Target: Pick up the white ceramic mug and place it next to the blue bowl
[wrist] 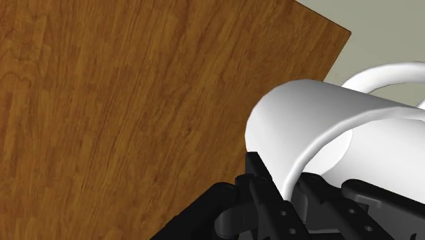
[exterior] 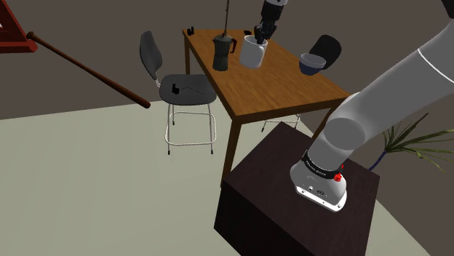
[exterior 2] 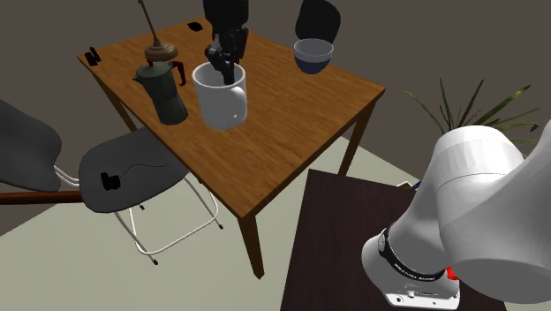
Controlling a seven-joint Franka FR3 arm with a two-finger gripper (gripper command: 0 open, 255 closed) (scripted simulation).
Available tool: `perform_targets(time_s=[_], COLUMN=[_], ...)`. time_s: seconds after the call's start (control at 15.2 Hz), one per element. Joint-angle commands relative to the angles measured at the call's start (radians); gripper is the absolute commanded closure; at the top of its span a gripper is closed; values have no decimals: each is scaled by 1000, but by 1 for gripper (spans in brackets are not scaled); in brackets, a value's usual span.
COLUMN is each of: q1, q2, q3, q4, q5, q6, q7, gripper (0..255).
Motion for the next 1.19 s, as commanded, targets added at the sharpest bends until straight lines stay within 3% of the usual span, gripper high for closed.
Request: perform_targets(time_s=[0.0,0.53,1.12], q1=[-9,-62,-179], q2=[25,216,513], q3=[-25,-159,-261], q4=[33,233,565], q5=[3,62,221], q6=[-8,-32,-122], q7=[-37,-253,-500], gripper=[255,255,255])
